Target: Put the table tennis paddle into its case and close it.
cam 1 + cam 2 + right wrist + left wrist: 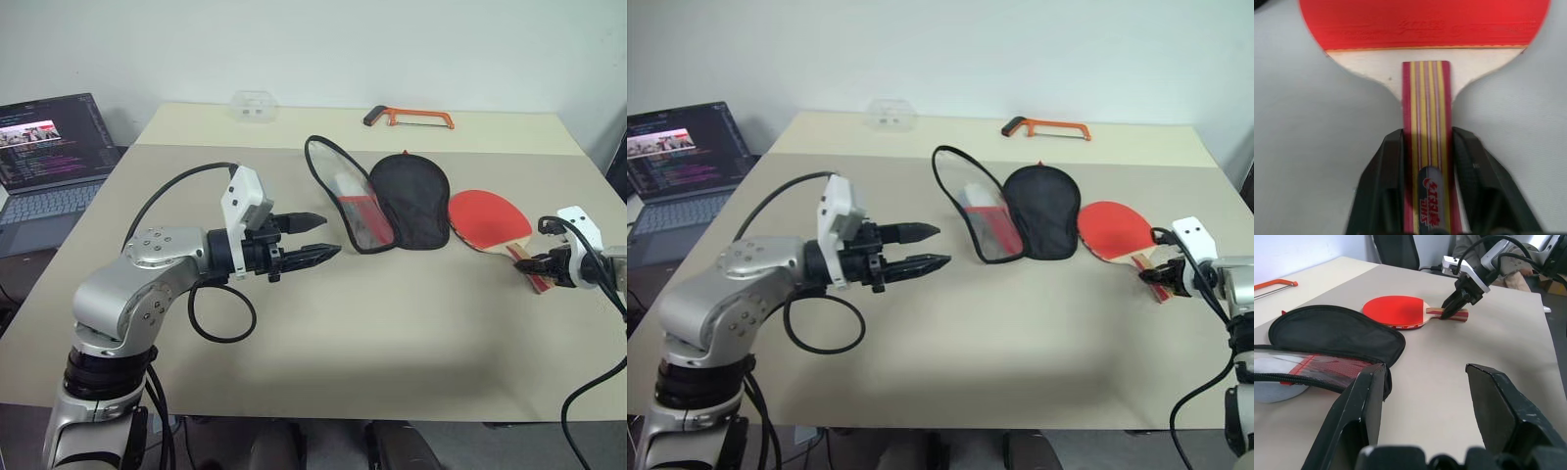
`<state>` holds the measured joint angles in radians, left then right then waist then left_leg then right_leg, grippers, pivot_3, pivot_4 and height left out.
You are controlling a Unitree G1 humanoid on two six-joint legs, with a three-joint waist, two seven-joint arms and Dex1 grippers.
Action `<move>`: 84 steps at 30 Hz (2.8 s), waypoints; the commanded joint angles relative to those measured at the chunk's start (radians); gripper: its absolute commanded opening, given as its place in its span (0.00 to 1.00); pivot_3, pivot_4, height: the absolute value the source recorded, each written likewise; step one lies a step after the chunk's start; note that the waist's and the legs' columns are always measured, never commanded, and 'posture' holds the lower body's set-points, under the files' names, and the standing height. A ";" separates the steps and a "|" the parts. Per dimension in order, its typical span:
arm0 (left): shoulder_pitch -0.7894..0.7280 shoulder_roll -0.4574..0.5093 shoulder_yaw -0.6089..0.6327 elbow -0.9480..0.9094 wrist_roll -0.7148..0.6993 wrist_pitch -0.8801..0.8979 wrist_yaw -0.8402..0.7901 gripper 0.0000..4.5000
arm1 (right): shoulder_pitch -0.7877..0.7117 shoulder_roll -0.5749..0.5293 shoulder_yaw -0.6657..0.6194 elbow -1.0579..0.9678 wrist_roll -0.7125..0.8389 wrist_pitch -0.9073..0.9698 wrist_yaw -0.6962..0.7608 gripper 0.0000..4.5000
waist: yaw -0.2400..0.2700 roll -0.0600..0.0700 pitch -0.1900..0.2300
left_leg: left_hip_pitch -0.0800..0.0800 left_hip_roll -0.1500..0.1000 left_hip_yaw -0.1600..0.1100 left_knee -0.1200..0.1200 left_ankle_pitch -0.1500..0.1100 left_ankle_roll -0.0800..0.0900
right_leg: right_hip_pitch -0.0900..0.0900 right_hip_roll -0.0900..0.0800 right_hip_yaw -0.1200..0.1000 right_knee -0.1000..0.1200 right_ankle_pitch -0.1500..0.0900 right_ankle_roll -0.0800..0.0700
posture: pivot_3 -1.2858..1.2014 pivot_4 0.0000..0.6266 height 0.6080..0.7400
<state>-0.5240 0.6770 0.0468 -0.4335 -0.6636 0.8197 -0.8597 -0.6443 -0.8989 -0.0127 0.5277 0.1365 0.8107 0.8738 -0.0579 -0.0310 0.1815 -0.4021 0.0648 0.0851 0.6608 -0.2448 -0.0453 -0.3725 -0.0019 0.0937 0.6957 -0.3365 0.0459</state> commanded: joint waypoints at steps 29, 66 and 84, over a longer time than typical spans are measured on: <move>-0.020 0.037 0.027 0.021 0.008 -0.051 0.001 0.63 | -0.004 -0.014 -0.217 -0.450 0.128 0.486 -0.317 0.21 | 0.007 0.000 0.000 | -0.009 0.000 -0.001 0.000 0.000 0.000 | -0.010 0.000 0.001 0.001 0.000 0.000 | 0.52 0.24 1.00; 0.091 0.043 0.065 -0.130 -0.041 -0.003 0.139 0.63 | -0.582 0.595 -0.150 0.427 0.006 -0.110 -0.639 0.21 | -0.007 0.000 0.000 | -0.017 0.001 -0.002 0.001 -0.001 0.001 | -0.018 -0.001 0.000 0.003 0.000 0.000 | 0.52 0.24 1.00; 0.093 0.046 0.050 -0.134 -0.049 -0.004 0.160 0.63 | -0.551 0.591 -0.146 0.388 -0.003 -0.024 -0.678 0.21 | -0.007 0.000 0.000 | -0.017 0.000 -0.002 0.001 -0.001 0.001 | -0.018 -0.001 0.000 0.003 0.000 0.000 | 0.52 0.24 1.00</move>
<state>-0.4217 0.7177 0.0842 -0.5410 -0.7040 0.8243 -0.7044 -1.1905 -0.2913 -0.1557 0.9641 0.1367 0.7827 0.2072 -0.0654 -0.0306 0.1816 -0.4192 0.0652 0.0830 0.6615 -0.2453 -0.0444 -0.3902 -0.0026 0.0936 0.6985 -0.3364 0.0457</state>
